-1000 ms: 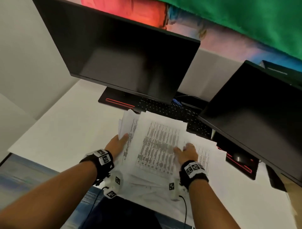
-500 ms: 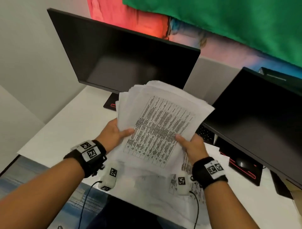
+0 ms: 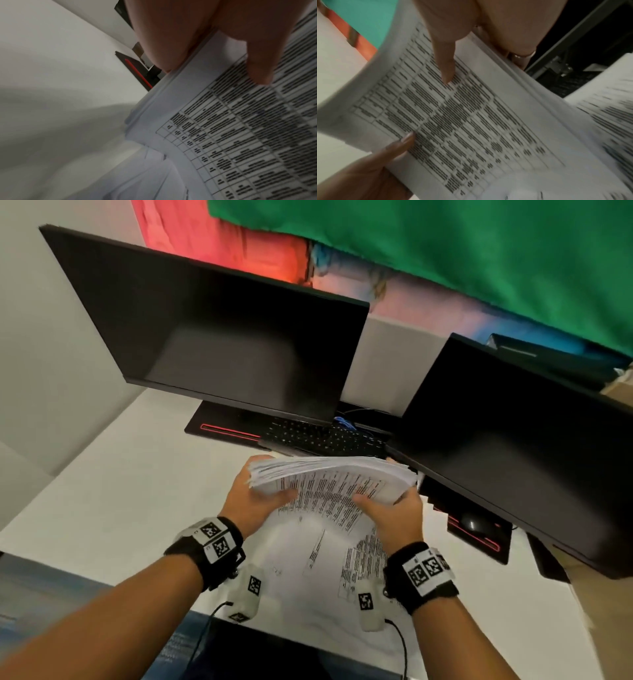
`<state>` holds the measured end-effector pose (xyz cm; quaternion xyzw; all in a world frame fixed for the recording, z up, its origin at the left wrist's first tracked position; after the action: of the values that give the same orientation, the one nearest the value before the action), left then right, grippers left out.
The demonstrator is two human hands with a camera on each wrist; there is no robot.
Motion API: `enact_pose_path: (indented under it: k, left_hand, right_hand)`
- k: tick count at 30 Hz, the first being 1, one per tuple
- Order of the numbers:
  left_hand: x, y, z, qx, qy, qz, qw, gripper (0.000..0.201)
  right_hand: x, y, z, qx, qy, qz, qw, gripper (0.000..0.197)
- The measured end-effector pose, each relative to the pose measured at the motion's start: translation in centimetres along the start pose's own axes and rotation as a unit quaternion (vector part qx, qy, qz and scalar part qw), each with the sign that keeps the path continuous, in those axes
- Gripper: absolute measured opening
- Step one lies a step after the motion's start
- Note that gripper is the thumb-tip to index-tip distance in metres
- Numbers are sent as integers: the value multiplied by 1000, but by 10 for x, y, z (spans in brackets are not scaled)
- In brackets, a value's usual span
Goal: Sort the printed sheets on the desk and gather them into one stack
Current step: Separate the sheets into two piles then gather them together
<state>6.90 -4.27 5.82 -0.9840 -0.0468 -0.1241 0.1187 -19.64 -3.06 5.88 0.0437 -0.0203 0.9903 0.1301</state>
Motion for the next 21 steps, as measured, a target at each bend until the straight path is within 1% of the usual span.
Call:
enact_pose_path:
  k: [1,2,3,4,5,6,7,8,9,10,11,13,15,18,20,21]
  left_hand:
    - [-6,0,3,19,7,5,1000,41]
    - [-10,1,2,26,16,20,999,26]
    - [-14,1,-2,25,29,30,999,15]
    - [-14,3,-7,18,39,33,999,7]
    - [-11,8,-11,9,39,24,999,10]
    - [-4,14,-14,3,40,7,999,14]
    - [5,17,-20,0,40,-14,999,20]
    - [16,21,-22,1,46,-32,998,25]
    - [26,24,-23,-2,50,-48,998,26]
    - [37,26,-22,-3,55,-55,997,24]
    - [46,27,-20,-5,57,-63,996,23]
    - [60,28,-5,8,55,-67,996,25]
    - [68,26,18,44,64,-65,995,27]
    - [69,15,40,90,72,-58,992,34]
    - [71,12,52,111,73,-71,989,39]
    - [73,11,54,112,67,-79,988,38]
  right_hand:
    - [-1,-1,-10,-19,-7,-5,1000,67]
    - [-2,0,-18,-30,-21,0,999,61]
    - [-2,0,-27,-39,-43,15,998,60]
    - [0,0,-37,-49,-78,29,995,65]
    - [9,1,-49,-62,-125,30,990,74]
    - [26,2,-63,-82,-191,10,978,85]
    - [49,1,-80,-119,-266,-23,956,93]
    - [74,-4,-95,-171,-340,-56,923,98]
    - [96,-12,-111,-223,-403,-73,885,102]
    - [110,-20,-123,-258,-443,-71,855,105]
    - [115,-26,-132,-264,-465,-58,843,105]
    - [111,-30,-143,-228,-485,-27,844,101]
    - [103,-32,-145,-206,-492,-19,845,100]
    - [103,-35,-148,-245,-477,-46,843,112]
    - [97,-33,-147,-253,-479,-33,840,119]
    - [91,-31,-148,-255,-484,-21,837,123]
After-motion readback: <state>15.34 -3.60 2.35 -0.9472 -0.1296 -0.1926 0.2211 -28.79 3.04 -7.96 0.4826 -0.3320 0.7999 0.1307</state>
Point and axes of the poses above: each hand's wrist, its own y-axis towards the middle knuckle, its own x-axis out of the back of the hand, z = x × y, the point moved 8 cm from there along y, towards the middle knuckle, and after that the axes turned 7 degrees about x, right-handed, at the moved point
